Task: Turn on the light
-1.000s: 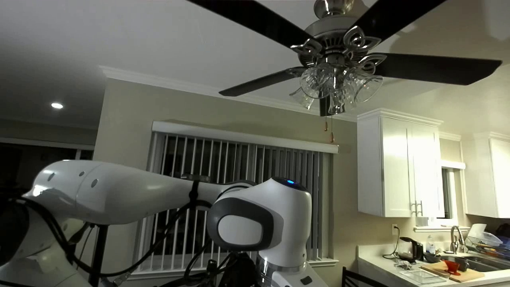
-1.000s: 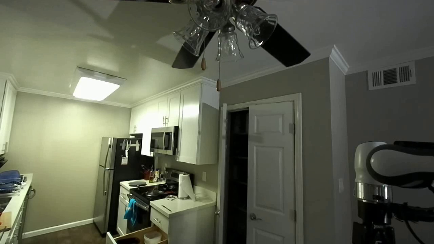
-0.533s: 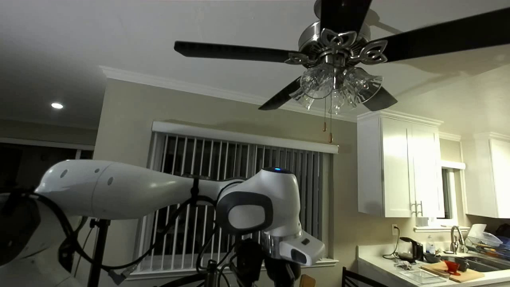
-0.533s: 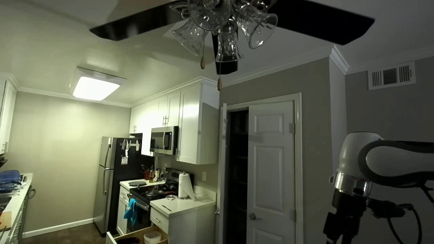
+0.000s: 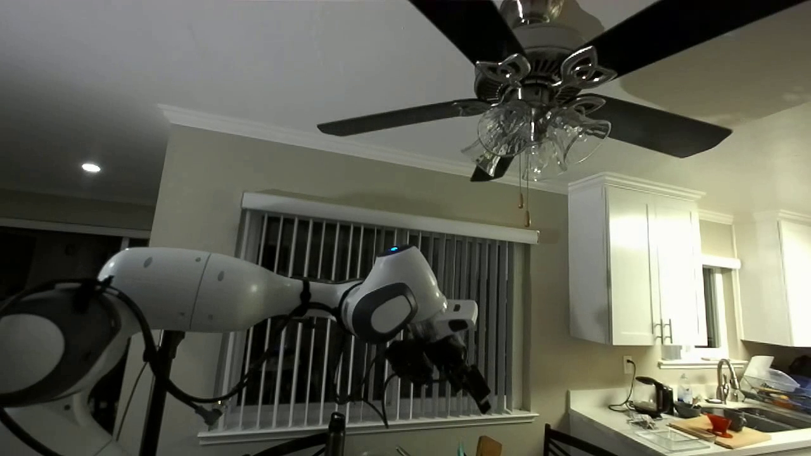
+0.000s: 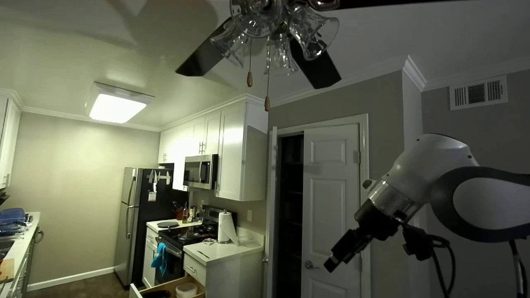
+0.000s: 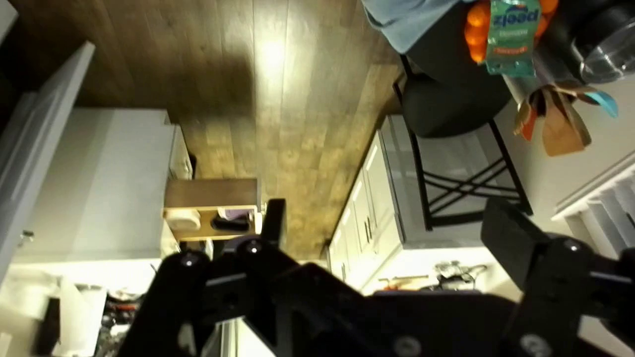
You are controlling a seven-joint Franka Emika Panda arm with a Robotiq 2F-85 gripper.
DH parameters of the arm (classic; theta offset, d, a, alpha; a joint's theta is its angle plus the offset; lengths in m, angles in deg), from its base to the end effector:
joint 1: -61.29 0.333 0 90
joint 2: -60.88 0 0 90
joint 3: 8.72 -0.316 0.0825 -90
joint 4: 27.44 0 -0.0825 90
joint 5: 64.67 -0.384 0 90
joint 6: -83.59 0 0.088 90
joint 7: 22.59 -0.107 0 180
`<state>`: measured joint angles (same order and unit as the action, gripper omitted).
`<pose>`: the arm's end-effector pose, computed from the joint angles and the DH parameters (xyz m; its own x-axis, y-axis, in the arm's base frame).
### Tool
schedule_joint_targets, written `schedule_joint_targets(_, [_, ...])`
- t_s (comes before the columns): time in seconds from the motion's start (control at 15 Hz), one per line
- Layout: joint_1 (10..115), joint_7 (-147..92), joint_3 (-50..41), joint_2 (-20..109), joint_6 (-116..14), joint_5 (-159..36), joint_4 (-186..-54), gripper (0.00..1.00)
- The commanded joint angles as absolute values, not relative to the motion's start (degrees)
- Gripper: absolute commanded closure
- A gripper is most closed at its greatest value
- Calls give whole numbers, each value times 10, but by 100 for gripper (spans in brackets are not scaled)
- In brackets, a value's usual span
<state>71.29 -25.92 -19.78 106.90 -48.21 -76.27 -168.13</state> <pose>0.3263 0.1514 0.6243 0.7948 0.1384 0.5908 0.2407 -0.9657 -0.0976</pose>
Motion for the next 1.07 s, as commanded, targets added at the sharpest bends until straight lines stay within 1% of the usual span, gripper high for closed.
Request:
schedule_joint_targets(0.0, [734,-261,-222,989,-613,-763,-1611,0])
schedule_joint_targets(0.2, [752,-255,-230,936,-728,-759,-1560,0])
schedule_joint_targets(0.4, [755,-263,-235,889,-800,-748,-1500,0])
schedule_joint_targets(0.67, [754,-267,-234,851,-850,-742,-1441,0])
schedule_joint_targets(1.0, [748,-274,-243,823,-878,-734,-1381,0])
